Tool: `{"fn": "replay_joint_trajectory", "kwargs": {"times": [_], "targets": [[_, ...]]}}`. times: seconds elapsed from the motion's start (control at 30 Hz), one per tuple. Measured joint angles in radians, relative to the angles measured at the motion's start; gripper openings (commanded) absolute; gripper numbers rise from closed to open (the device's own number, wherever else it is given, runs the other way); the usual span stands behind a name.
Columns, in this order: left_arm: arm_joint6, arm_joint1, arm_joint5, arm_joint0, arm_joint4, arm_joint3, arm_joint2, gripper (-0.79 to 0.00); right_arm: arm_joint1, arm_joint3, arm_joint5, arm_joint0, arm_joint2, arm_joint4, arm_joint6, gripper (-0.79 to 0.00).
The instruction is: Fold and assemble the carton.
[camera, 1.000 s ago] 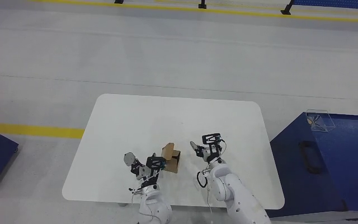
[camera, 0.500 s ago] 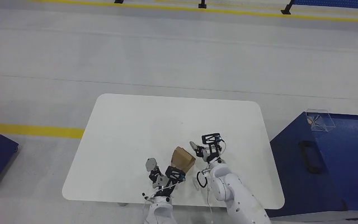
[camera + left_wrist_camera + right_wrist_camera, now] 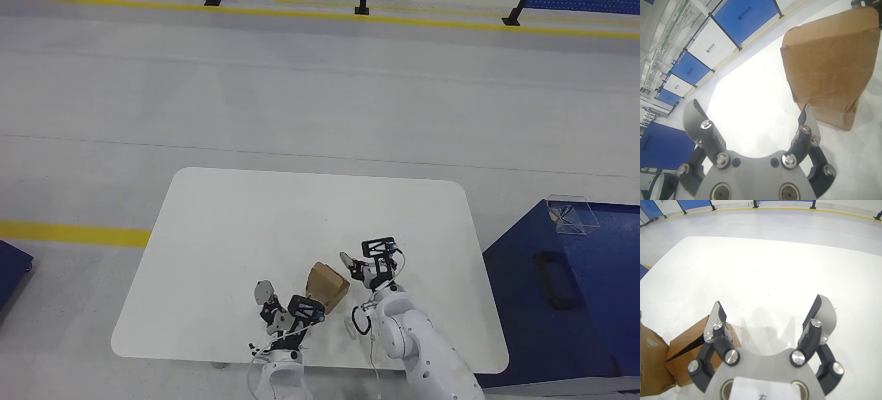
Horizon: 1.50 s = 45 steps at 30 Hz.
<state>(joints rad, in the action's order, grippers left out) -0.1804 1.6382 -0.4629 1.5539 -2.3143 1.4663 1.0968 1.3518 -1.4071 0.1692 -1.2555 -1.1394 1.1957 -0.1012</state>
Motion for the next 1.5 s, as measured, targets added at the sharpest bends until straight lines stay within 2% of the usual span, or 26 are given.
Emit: {"fn": "replay_joint_trajectory", "kwargs": {"times": [0.1, 0.23, 0.33, 0.4, 0.5, 0.6, 0.67, 0.73, 0.83, 0.93, 0.97, 1.03, 1.17, 1.5], "targets": [[-0.080, -0.001, 0.148, 0.033, 0.100, 0.133, 0.023, 0.000, 0.001, -0.017, 0.027, -0.004, -0.023, -0.024, -0.023, 0.000], [-0.164, -0.010, 0.414, 0.114, 0.514, 0.342, 0.104, 0.000, 0.000, -0.050, 0.025, -0.016, -0.043, -0.051, -0.053, 0.000], [-0.199, -0.019, 0.580, 0.134, 0.754, 0.394, 0.142, 0.000, -0.001, -0.071, -0.004, -0.025, -0.051, -0.069, -0.081, 0.000], [-0.199, -0.019, 0.615, 0.133, 0.800, 0.392, 0.142, 0.000, -0.001, -0.072, -0.007, -0.026, -0.051, -0.069, -0.083, 0.000], [-0.198, -0.019, 0.569, 0.133, 0.742, 0.391, 0.140, 0.000, -0.001, -0.071, -0.006, -0.025, -0.051, -0.068, -0.082, 0.000], [-0.226, -0.015, 0.585, 0.135, 0.756, 0.380, 0.134, 0.000, -0.002, -0.072, -0.017, -0.028, -0.050, -0.068, -0.092, 0.000], [-0.327, -0.008, 0.593, 0.117, 0.878, 0.380, 0.159, 0.000, -0.002, -0.078, -0.018, -0.029, -0.053, -0.074, -0.108, 0.000], [-0.442, 0.000, 0.515, 0.076, 1.097, 0.361, 0.199, 0.000, 0.000, -0.083, -0.017, -0.028, -0.054, -0.085, -0.119, 0.000], [-0.504, 0.002, 0.412, 0.019, 1.383, 0.316, 0.229, 0.000, 0.000, -0.085, -0.033, -0.026, -0.057, -0.097, -0.133, 0.000], [-0.466, 0.003, 0.375, -0.006, 1.532, 0.270, 0.237, -0.249, 0.000, -0.082, -0.036, -0.024, -0.063, -0.103, -0.146, 0.000], [-0.464, 0.003, 0.360, -0.016, 1.555, 0.256, 0.239, -0.360, 0.000, -0.079, -0.034, -0.021, -0.064, -0.106, -0.152, 0.000], [-0.465, 0.002, 0.320, -0.044, 1.571, 0.222, 0.237, -0.422, 0.002, -0.069, -0.023, -0.012, -0.066, -0.114, -0.170, 0.000], [-0.455, 0.001, 0.279, -0.080, 1.587, 0.184, 0.229, -0.462, 0.007, -0.044, 0.003, 0.009, -0.063, -0.127, -0.190, 0.000], [-0.413, -0.009, 0.266, -0.113, 1.584, 0.134, 0.204, -0.499, 0.011, -0.017, -0.013, 0.027, -0.064, -0.151, -0.207, 0.000]]}}
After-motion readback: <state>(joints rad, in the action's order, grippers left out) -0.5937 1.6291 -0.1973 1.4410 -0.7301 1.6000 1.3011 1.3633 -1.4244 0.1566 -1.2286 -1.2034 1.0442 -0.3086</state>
